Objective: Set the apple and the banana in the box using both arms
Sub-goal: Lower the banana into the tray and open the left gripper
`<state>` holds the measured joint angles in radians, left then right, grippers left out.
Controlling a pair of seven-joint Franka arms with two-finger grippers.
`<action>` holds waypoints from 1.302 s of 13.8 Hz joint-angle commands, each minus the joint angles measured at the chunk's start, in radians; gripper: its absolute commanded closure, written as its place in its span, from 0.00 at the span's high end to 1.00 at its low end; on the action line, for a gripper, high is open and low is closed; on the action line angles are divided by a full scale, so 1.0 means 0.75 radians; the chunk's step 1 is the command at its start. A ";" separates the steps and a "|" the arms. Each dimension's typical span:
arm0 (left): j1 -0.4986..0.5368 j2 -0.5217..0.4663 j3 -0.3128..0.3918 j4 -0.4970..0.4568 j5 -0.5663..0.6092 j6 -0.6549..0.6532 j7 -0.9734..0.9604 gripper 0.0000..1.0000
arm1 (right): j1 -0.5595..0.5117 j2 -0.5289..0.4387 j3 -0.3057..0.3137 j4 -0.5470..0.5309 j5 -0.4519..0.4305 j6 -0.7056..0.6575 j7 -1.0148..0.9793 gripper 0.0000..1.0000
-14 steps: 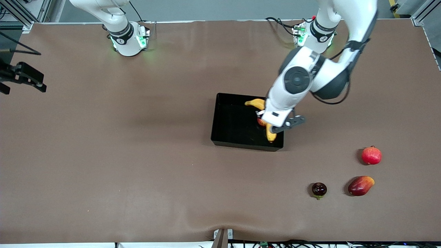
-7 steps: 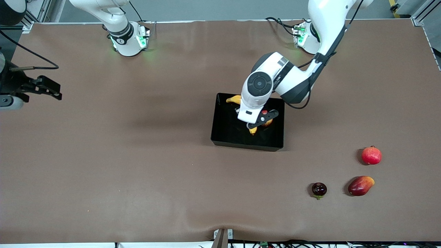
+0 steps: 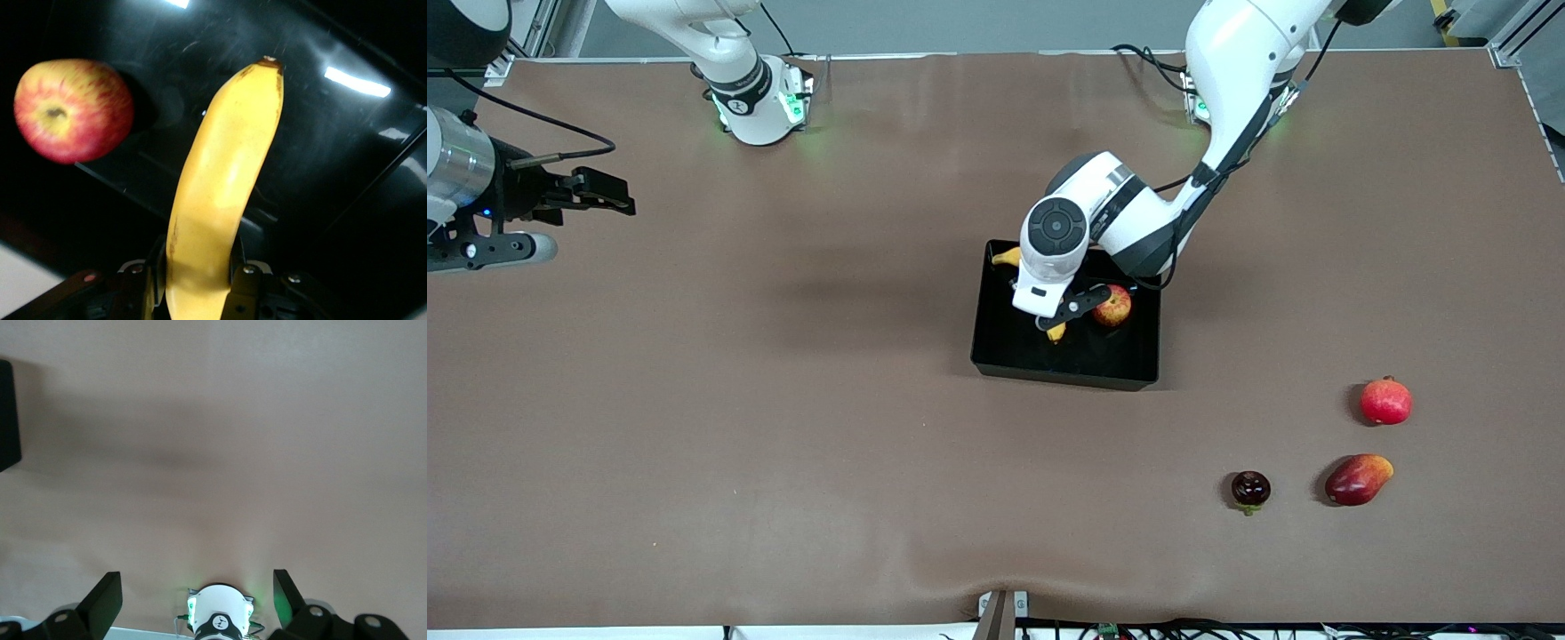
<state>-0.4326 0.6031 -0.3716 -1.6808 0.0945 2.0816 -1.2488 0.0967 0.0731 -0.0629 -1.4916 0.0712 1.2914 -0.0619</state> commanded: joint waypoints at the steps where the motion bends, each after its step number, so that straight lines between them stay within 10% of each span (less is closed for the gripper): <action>1: -0.002 0.026 0.015 0.038 0.068 0.045 -0.033 0.00 | -0.027 -0.048 -0.085 -0.034 0.040 0.019 -0.067 1.00; 4: -0.002 0.069 0.017 0.036 0.130 0.133 -0.033 0.00 | -0.002 -0.048 -0.221 -0.022 0.020 0.131 -0.150 1.00; 14: -0.002 0.159 0.017 0.034 0.238 0.274 -0.028 0.01 | 0.074 -0.042 -0.217 0.019 -0.158 0.235 -0.212 1.00; 16: 0.000 0.161 0.023 0.034 0.242 0.274 -0.024 0.53 | 0.074 -0.042 -0.221 0.009 -0.154 0.223 -0.206 1.00; 17: -0.004 0.165 0.037 0.036 0.242 0.274 -0.024 1.00 | 0.072 -0.042 -0.221 0.003 -0.152 0.223 -0.206 1.00; 18: -0.006 0.163 0.043 0.038 0.242 0.272 -0.020 1.00 | 0.072 -0.042 -0.221 0.003 -0.148 0.223 -0.204 1.00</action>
<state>-0.4291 0.7148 -0.3527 -1.6706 0.2504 2.2669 -1.2463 0.1442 0.0555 -0.2260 -1.4782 -0.0287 1.4645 -0.2242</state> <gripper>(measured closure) 0.458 0.000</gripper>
